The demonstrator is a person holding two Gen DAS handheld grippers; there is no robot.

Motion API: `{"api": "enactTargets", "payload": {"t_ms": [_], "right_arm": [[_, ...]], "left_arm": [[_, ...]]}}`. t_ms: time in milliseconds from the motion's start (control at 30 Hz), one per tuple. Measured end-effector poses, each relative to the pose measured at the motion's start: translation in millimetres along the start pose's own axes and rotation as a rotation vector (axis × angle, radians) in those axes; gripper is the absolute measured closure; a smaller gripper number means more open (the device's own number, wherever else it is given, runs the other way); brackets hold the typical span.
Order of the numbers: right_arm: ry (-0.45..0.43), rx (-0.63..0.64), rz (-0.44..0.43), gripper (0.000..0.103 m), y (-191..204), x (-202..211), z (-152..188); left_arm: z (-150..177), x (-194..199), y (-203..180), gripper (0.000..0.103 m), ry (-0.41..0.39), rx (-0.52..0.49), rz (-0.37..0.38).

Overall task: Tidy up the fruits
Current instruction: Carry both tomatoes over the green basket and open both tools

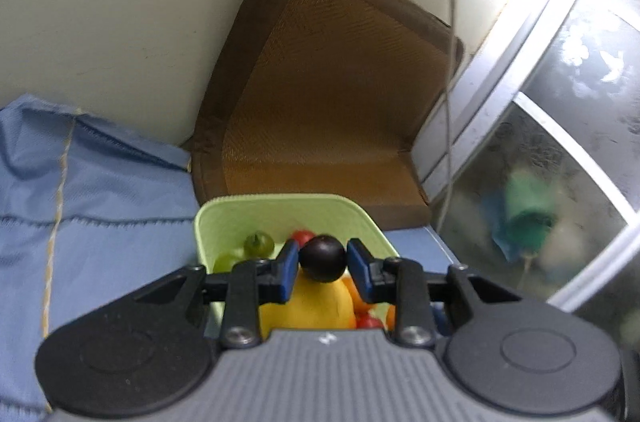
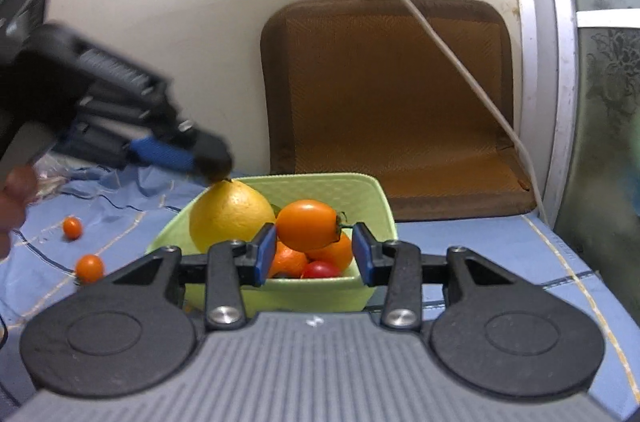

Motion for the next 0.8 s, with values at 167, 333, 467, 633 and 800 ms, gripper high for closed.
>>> {"api": "enactTargets", "payload": {"t_ms": [167, 333, 467, 633, 800], "right_arm": [[-0.013, 0.022, 0.000, 0.043, 2.9, -0.1, 6.1], [-0.038, 0.009, 0.005, 0.041, -1.4, 4.1, 5.7], [-0.065, -0.020, 0.023, 0.041, -6.4, 9.6, 4.8], [-0.108, -0.033, 0.058, 0.041, -11.2, 15.4, 4.2], [-0.152, -0.050, 0.078, 0.041, -13.0, 25.2, 3.8]], "left_arm": [[-9.3, -34.3, 3.9, 0.073, 0.033, 0.009, -0.037], [-2.0, -40.6, 3.5, 0.067, 0.039, 0.007, -0.050], [3.7, -14.0, 3.8, 0.066, -0.012, 0.019, -0.040], [27.9, 48.1, 15.9, 0.063, -0.099, 0.022, -0.025], [74.7, 101.4, 46.8, 0.060, -0.137, -0.011, -0.100]]}}
Point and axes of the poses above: each gripper's, at about its wrist camera, not at the fingertips, and x roughly against the way its jaws point, y to its left, z to its underside, the point moved 5 cm from there along -x, roughly the way its jaws point, and after that the axes turned 9 degrees about x, right-handed, at the moved point
